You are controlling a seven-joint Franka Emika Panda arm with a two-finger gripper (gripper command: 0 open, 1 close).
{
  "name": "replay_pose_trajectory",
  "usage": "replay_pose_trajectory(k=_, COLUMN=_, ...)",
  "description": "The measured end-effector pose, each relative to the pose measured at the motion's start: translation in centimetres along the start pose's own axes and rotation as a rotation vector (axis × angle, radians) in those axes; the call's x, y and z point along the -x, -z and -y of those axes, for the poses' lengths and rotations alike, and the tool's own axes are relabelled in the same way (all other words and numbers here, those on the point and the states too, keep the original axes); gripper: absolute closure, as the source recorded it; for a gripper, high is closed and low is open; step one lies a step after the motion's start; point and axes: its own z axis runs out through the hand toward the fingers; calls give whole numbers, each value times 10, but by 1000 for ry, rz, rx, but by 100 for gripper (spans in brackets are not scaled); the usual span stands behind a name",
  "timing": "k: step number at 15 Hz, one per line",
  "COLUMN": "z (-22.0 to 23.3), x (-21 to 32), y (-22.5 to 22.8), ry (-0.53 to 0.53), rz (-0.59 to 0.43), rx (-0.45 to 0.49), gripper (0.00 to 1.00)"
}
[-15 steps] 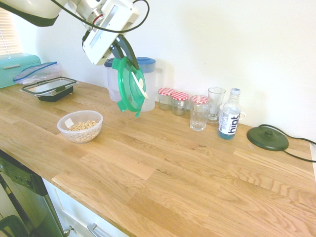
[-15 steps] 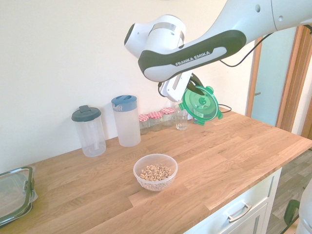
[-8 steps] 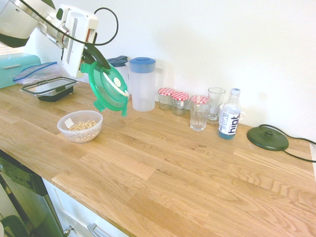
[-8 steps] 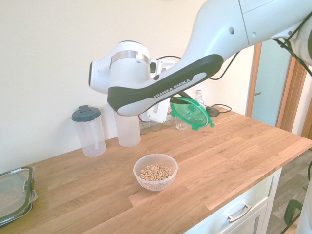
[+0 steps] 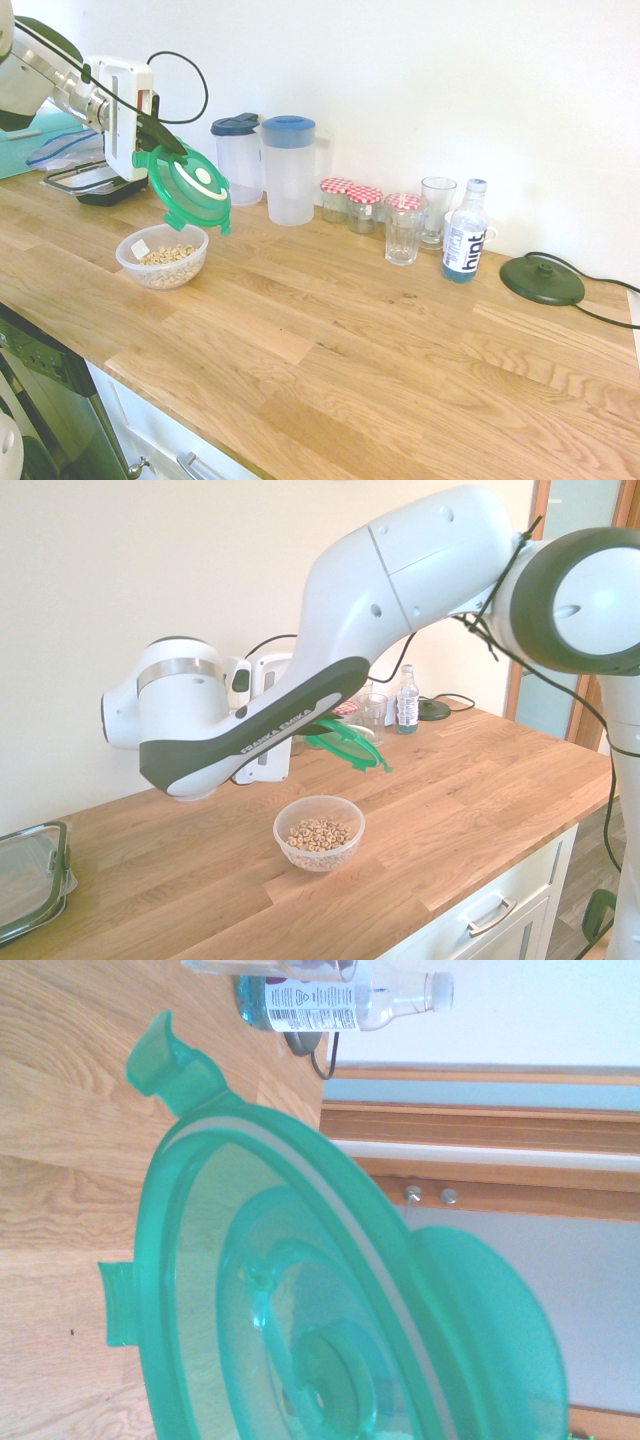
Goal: Cover the lid of food container
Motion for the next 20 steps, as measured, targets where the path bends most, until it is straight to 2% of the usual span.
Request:
replay_pose_trajectory(k=3, z=12, x=25, y=17, ry=1, rz=-43, rx=39, gripper=100)
replay_pose_trajectory(k=8, z=27, x=51, y=13, ry=-21, rz=-49, rx=148, gripper=100)
replay_pose_trajectory(k=13, z=23, x=75, y=39, ry=-16, rz=-74, rx=136, gripper=100)
replay_pose_trajectory(k=20, z=38, x=70, y=30, ry=-25, rz=-77, rx=171, gripper=100)
